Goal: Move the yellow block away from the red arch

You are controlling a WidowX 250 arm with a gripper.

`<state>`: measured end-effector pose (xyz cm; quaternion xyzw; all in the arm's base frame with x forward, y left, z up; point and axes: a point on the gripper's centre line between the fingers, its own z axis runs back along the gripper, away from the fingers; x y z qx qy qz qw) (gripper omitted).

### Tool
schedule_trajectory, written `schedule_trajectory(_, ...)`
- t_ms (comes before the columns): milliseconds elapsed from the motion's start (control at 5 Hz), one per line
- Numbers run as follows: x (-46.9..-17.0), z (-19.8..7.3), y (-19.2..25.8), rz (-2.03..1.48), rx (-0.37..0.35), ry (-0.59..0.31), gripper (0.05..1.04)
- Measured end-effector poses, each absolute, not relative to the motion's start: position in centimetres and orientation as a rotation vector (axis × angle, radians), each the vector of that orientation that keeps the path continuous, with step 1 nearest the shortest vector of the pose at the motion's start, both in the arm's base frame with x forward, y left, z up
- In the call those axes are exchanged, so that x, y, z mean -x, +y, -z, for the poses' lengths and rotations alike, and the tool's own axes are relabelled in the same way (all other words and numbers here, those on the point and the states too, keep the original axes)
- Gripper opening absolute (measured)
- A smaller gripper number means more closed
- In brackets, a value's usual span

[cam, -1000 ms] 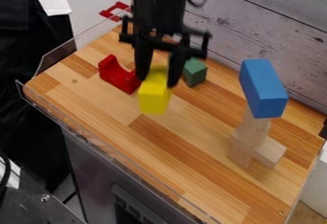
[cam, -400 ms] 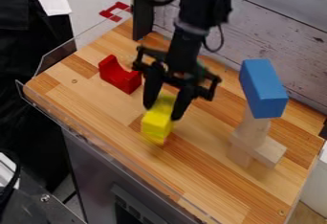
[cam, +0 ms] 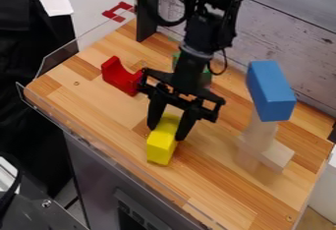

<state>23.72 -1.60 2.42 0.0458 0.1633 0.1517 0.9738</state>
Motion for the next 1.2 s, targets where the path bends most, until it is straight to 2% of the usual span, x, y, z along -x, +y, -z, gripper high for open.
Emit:
schedule_trajectory(400,-23.8,-2.1,-1.8,-0.295,-0.045,0.286,0.51)
schedule_trajectory(600,-23.9,-3.0,-1.5,-0.326,-0.031,0.259,0.571)
schedule_trajectory(800,-24.8,-7.7,0.6,-0.454,0.044,0.138,0.874)
schedule_trajectory(1000,-26.4,-11.7,2.1,-0.497,0.07,0.031,1.007)
schedule_trajectory(1200,-27.1,-13.0,2.8,-0.456,0.061,0.01,1.001)
